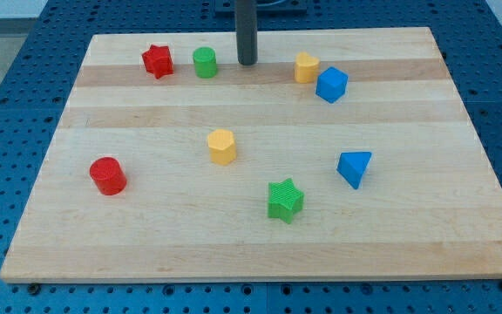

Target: Slide the green circle into the right side of the red star

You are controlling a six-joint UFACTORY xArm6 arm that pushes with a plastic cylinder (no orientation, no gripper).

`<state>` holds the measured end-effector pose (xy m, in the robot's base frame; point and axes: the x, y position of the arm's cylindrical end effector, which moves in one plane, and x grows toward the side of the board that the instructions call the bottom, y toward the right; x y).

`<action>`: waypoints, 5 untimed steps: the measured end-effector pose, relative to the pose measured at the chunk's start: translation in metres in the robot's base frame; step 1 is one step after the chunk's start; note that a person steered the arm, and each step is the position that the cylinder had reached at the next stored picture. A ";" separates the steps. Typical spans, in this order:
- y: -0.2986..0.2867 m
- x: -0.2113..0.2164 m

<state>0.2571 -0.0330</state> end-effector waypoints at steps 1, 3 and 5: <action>-0.041 -0.004; -0.008 0.001; -0.017 0.037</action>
